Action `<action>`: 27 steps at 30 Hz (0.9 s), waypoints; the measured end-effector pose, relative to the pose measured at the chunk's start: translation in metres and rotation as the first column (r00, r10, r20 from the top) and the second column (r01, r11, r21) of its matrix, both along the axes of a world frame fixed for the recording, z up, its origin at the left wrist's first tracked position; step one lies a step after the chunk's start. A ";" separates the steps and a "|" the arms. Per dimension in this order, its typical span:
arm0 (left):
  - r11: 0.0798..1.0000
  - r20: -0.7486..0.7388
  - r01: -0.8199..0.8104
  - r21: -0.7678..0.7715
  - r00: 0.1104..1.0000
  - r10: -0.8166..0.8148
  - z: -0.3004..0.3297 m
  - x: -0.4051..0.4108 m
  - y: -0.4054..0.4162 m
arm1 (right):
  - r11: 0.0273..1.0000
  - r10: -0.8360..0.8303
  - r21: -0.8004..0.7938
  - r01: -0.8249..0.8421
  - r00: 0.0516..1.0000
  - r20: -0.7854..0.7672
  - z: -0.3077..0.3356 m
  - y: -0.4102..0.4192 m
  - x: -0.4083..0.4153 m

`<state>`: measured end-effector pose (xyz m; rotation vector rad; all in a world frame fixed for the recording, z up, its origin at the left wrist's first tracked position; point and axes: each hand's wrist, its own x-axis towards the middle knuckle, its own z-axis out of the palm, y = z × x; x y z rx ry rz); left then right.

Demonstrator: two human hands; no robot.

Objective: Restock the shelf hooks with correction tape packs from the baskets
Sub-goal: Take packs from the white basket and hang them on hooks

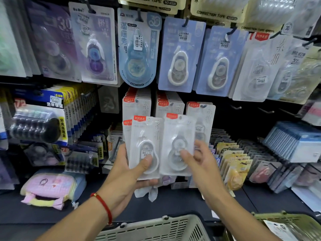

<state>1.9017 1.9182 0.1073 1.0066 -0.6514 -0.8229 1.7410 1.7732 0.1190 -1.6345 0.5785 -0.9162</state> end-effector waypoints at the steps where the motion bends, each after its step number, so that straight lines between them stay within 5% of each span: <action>1: 1.000 -0.010 -0.013 0.000 1.000 0.013 0.000 0.001 0.000 | 0.996 -0.082 -0.030 0.084 0.996 0.044 0.001 -0.006 -0.002; 5: 1.000 0.005 -0.024 0.005 1.000 0.024 -0.001 0.001 0.000 | 0.952 -0.287 -0.068 0.299 0.946 0.148 0.006 -0.033 -0.011; 20: 0.999 0.036 -0.026 0.018 0.999 0.025 -0.001 -0.004 -0.002 | 0.942 -0.312 -0.067 0.330 0.930 0.194 0.023 -0.050 -0.018; 22: 1.000 0.038 -0.016 0.019 0.999 0.016 -0.001 -0.004 -0.002 | 0.936 -0.329 -0.089 0.341 0.936 0.126 0.018 -0.056 -0.018; 25: 1.000 0.042 -0.012 0.022 0.999 0.011 -0.002 -0.005 -0.002 | 0.895 -0.440 -0.196 0.400 0.862 -0.253 0.011 -0.063 -0.020; 27: 1.000 0.041 -0.015 0.022 0.999 0.014 -0.002 -0.007 -0.003 | 0.898 -0.433 -0.242 0.367 0.831 -0.349 0.009 -0.054 -0.019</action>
